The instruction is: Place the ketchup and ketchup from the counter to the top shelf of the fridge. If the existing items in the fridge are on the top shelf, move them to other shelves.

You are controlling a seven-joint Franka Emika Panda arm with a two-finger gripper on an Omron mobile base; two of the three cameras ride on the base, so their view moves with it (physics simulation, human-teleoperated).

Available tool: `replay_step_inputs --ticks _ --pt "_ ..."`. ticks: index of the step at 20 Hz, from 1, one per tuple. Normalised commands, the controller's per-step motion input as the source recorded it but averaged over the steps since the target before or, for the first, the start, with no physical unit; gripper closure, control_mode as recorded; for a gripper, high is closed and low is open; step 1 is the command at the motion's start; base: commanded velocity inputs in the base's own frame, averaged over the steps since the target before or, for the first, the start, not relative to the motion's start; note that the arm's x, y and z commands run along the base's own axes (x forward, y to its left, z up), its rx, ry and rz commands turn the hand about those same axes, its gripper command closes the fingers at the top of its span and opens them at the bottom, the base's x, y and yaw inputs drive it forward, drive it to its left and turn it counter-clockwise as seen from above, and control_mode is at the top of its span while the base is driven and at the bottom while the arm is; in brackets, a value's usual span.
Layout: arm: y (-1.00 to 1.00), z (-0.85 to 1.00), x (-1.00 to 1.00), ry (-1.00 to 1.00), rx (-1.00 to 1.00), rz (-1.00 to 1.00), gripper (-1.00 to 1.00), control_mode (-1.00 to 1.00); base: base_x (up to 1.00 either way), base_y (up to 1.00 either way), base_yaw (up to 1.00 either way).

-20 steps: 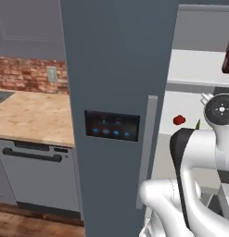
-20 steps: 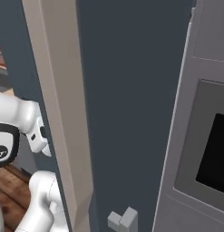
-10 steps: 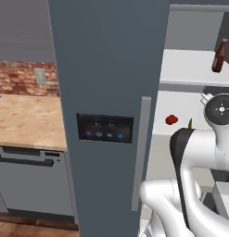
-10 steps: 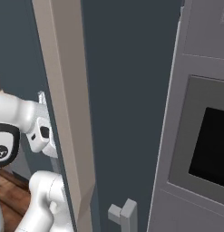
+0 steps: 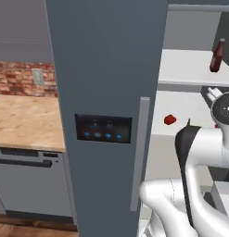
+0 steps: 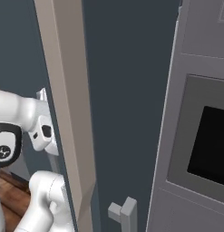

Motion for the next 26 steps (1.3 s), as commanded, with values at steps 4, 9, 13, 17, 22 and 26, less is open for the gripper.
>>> replay_step_inputs --ticks 4,9,13,17,22,26 --pt "-0.08 0.47 0.0 -0.11 0.0 0.09 1.0 -1.0 0.0 0.0 0.0" --pt "0.0 0.59 0.0 -0.04 -0.03 0.13 1.0 -1.0 0.0 0.0 0.0" --pt "0.02 0.56 0.0 0.0 -0.11 0.15 1.0 -1.0 0.0 0.0 0.0" --pt "0.01 0.45 0.0 0.0 -0.17 0.19 1.0 -1.0 0.0 0.0 0.0" --pt "0.08 0.11 0.0 0.0 -0.24 0.23 1.0 -1.0 0.0 0.0 0.0" --pt "0.32 0.0 0.0 0.0 -0.22 0.15 1.0 -1.0 0.0 0.0 0.0"
